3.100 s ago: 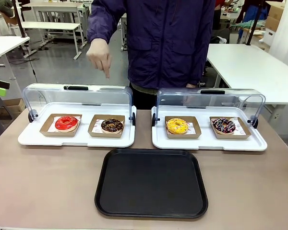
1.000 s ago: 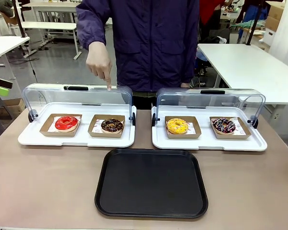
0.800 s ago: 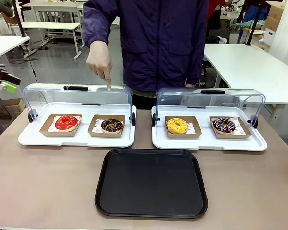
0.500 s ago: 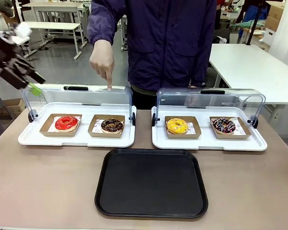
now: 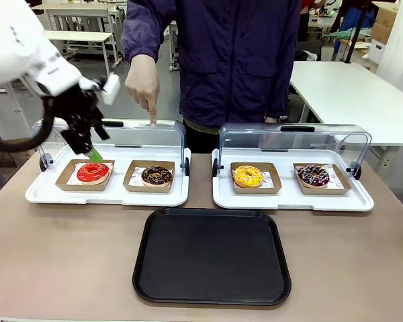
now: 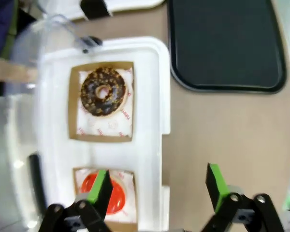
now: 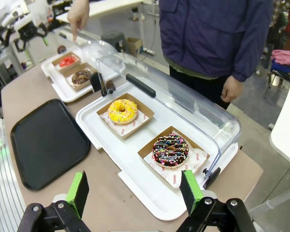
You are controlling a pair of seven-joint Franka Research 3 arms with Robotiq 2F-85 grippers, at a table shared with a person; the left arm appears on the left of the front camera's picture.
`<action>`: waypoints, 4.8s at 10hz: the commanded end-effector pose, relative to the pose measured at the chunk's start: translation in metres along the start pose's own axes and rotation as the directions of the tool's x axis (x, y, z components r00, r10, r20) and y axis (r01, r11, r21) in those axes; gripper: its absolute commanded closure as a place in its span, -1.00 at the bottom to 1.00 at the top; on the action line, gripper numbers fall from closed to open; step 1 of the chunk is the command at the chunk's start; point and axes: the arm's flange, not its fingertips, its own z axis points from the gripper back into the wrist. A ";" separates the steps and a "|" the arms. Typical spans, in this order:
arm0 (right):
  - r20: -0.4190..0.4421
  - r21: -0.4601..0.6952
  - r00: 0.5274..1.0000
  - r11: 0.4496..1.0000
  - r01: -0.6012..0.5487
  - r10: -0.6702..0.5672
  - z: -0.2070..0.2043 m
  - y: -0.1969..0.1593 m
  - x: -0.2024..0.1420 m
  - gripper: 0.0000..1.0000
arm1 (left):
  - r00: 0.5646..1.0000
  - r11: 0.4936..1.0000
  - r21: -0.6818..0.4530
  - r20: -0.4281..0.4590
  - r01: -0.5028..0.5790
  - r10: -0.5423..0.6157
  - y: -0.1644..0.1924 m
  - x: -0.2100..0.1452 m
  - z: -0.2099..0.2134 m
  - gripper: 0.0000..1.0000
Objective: Move the second donut from the left to the tray.
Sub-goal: Pick up the Paper togo box containing the Donut indicated by the person and place it on the Handle tray.
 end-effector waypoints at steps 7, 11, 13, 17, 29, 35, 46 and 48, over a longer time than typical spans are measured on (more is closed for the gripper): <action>0.038 0.002 0.999 1.000 -0.023 0.023 -0.002 -0.003 0.000 -1.00 | 0.996 0.999 0.026 -0.089 -0.021 0.023 0.020 0.007 -0.067 -1.00; 0.038 0.002 0.999 1.000 -0.023 0.023 -0.002 -0.003 0.000 -1.00 | 0.991 0.998 0.058 -0.132 0.006 0.002 0.021 0.011 -0.087 -1.00; 0.038 0.002 0.999 1.000 -0.023 0.023 -0.002 -0.003 0.000 -1.00 | 0.988 0.997 0.066 -0.155 0.025 -0.015 0.027 0.011 -0.100 -1.00; 0.038 0.002 0.999 1.000 -0.023 0.023 -0.002 -0.003 0.000 -1.00 | 0.980 0.998 0.045 -0.196 0.047 -0.038 0.042 0.005 -0.130 -1.00; 0.038 0.002 0.999 1.000 -0.023 0.023 -0.002 -0.003 0.000 -1.00 | 0.971 0.997 0.017 -0.229 0.075 -0.069 0.066 0.004 -0.173 -0.36; 0.038 0.002 0.999 1.000 -0.023 0.023 -0.002 -0.003 0.000 -1.00 | 0.975 0.999 -0.021 -0.216 0.046 -0.049 0.064 0.006 -0.173 0.93; 0.038 0.002 0.999 1.000 -0.023 0.023 -0.002 -0.003 0.000 -1.00 | 0.979 0.999 0.049 -0.202 0.019 -0.009 0.052 0.010 -0.164 0.96; 0.038 0.002 0.999 1.000 -0.023 0.023 -0.002 -0.003 0.000 -1.00 | 0.982 0.985 0.172 -0.188 0.016 0.017 0.021 0.022 -0.146 0.96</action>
